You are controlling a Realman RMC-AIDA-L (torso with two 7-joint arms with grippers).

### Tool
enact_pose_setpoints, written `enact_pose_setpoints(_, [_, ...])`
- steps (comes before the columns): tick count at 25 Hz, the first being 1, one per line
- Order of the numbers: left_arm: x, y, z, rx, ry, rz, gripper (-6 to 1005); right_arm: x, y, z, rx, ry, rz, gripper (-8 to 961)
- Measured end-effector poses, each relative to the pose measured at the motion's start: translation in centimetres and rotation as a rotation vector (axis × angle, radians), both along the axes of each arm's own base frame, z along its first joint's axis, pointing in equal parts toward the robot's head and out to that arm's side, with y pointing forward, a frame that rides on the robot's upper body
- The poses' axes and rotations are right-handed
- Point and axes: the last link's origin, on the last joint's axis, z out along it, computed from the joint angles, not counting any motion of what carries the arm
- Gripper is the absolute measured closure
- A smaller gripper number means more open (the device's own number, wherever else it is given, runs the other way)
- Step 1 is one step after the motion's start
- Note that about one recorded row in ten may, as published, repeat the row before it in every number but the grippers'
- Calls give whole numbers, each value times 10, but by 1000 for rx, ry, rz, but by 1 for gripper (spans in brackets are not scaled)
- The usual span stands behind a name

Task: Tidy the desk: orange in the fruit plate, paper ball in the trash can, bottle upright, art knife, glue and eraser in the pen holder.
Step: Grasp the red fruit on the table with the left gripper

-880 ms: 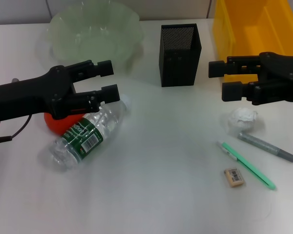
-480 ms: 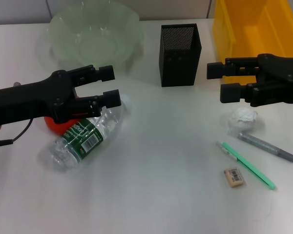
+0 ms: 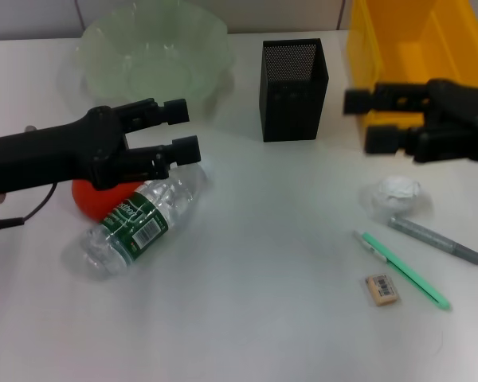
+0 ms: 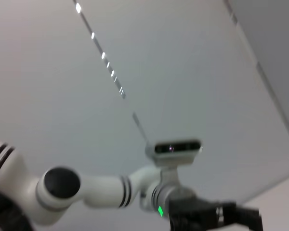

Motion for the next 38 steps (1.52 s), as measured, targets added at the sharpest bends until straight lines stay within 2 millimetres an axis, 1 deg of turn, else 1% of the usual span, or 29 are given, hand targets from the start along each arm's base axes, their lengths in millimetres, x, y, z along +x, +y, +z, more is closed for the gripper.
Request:
enact_pose_setpoints(2, [-2, 5, 1, 7, 35, 31, 179, 5, -1, 6, 53, 38, -14, 111])
enact_pose_setpoints(4, [-10, 12, 1, 30, 103, 90, 181, 10, -4, 12, 107, 80, -27, 111])
enact_pose_setpoints(5, [-16, 15, 1, 48, 150, 130, 182, 12, -5, 15, 127, 98, -34, 111])
enact_pose_setpoints(6, [-27, 20, 2, 78, 216, 187, 183, 18, -8, 20, 162, 127, -55, 111])
enact_pose_setpoints(7, [-27, 20, 2, 78, 216, 187, 184, 18, -8, 20, 162, 127, -55, 111])
enact_pose_setpoints(8, [-32, 21, 3, 93, 245, 212, 185, 23, -11, 25, 187, 145, -74, 111])
enact_pose_setpoints(10, [-51, 26, 5, 169, 317, 288, 188, 28, -12, 29, 213, 155, -90, 111])
enact_pose_setpoints(13, [-51, 26, 5, 169, 317, 288, 191, 30, -12, 31, 230, 156, -101, 110])
enact_pose_setpoints(14, [-60, 28, 3, 201, 358, 317, 192, 31, -11, 30, 237, 155, -107, 110])
enact_pose_setpoints(16, [-63, 28, 2, 207, 373, 327, 194, 33, -9, 30, 248, 149, -120, 110])
enact_pose_setpoints(20, [-63, 28, 2, 207, 373, 327, 199, 33, -7, 30, 262, 142, -128, 110])
enact_pose_setpoints(21, [-70, 28, -1, 225, 406, 348, 200, 33, -6, 29, 265, 141, -128, 110])
enact_pose_setpoints(22, [-73, 28, -1, 230, 417, 358, 201, 33, -6, 29, 266, 139, -127, 110])
enact_pose_setpoints(24, [-73, 28, -1, 230, 417, 358, 203, 33, -4, 28, 268, 131, -130, 110])
enact_pose_setpoints(26, [-82, 26, -1, 258, 443, 376, 205, 32, -1, 27, 270, 123, -133, 110])
enact_pose_setpoints(34, [-88, 22, -2, 263, 450, 392, 214, 32, 1, 27, 282, 112, -138, 111])
enact_pose_setpoints(38, [-89, 20, -5, 252, 446, 402, 218, 33, 2, 27, 290, 109, -137, 111])
